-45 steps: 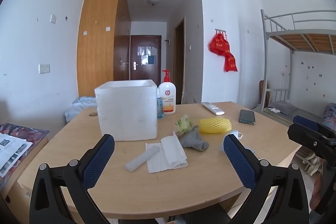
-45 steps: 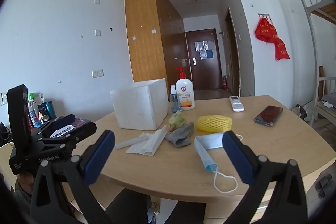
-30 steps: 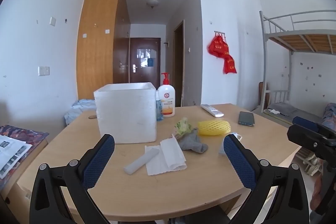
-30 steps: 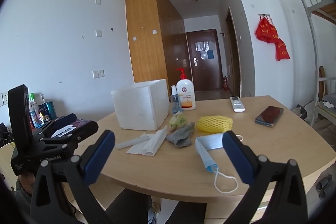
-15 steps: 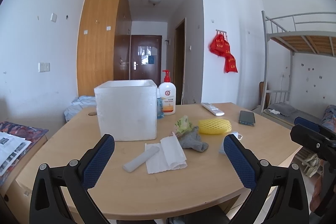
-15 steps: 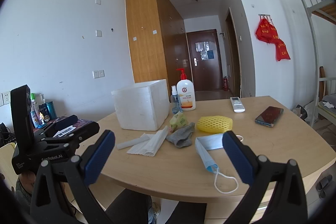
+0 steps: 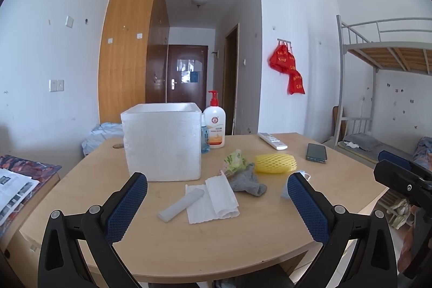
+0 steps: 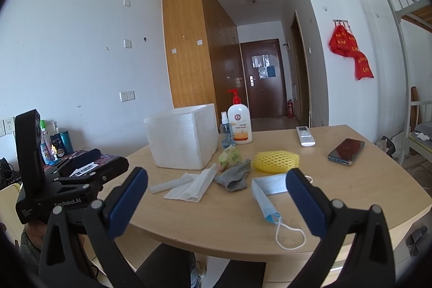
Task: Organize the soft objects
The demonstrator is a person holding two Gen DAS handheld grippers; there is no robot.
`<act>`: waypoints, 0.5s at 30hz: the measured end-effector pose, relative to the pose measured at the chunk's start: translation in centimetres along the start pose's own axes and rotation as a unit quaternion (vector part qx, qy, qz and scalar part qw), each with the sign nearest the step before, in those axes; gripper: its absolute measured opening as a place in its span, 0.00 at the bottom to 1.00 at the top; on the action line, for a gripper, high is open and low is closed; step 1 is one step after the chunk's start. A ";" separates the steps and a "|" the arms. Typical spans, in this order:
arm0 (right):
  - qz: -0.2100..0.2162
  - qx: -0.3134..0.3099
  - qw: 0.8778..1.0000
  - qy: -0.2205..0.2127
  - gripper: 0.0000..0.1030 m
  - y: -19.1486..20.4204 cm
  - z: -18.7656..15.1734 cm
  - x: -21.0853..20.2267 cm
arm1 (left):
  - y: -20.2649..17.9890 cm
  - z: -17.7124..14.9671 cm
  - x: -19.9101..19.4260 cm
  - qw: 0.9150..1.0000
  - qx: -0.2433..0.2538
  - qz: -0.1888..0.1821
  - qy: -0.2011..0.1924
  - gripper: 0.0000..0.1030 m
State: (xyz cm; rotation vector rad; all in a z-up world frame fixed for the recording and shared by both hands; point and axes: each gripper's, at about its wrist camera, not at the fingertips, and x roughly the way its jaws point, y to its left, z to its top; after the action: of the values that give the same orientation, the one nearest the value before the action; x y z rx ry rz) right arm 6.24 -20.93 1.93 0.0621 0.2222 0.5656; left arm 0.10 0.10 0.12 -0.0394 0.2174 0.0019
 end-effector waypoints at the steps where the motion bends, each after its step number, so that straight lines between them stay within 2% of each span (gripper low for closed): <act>1: 0.000 0.001 1.000 0.000 1.00 0.0 0.0 0.0 | 0.0 0.0 0.0 1.000 0.001 0.000 -0.001 1.00; 15: 0.000 0.003 1.000 0.002 1.00 -0.1 0.0 0.0 | -0.2 0.1 0.0 1.000 0.005 -0.001 0.001 1.00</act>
State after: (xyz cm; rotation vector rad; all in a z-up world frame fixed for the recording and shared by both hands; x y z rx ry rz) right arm 6.25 -20.99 1.90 0.0666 0.2268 0.5644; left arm 0.10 -0.12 0.22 -0.0294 0.2203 -0.0012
